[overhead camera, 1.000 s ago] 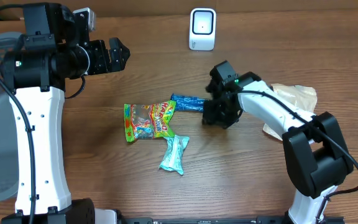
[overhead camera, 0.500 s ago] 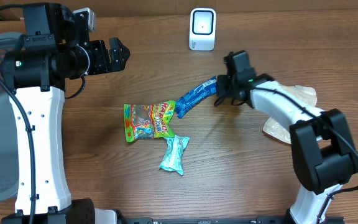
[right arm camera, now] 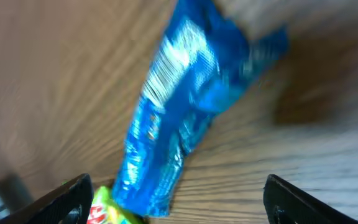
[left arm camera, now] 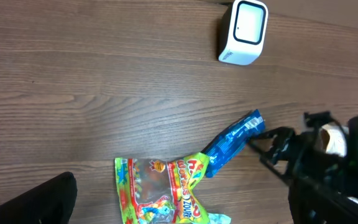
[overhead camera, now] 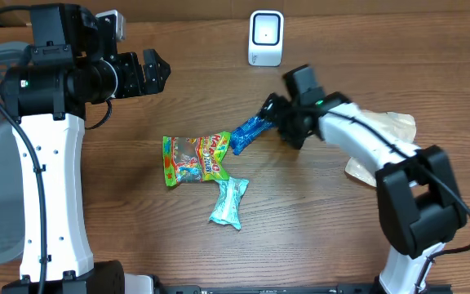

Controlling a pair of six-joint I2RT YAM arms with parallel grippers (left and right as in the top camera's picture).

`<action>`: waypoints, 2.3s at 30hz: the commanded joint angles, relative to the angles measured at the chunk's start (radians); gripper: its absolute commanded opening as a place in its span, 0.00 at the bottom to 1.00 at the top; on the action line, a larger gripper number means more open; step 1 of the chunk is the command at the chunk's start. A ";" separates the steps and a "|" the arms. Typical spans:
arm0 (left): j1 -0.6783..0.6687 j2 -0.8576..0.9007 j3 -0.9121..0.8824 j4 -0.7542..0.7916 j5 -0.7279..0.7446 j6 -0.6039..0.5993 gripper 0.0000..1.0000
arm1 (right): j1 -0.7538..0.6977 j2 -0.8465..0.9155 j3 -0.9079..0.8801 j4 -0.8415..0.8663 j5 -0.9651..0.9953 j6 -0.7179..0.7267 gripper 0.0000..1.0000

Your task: Scan the item barcode

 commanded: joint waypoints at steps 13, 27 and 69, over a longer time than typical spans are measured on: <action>-0.006 0.003 -0.004 0.000 -0.003 -0.013 1.00 | 0.125 0.121 -0.091 0.269 0.127 0.153 0.33; -0.006 0.003 -0.004 0.000 -0.003 -0.014 1.00 | -0.025 0.032 0.132 -0.200 -0.232 -0.617 0.23; -0.006 0.003 -0.004 0.000 -0.003 -0.013 1.00 | -0.068 0.129 -0.006 0.294 -0.139 -0.204 0.54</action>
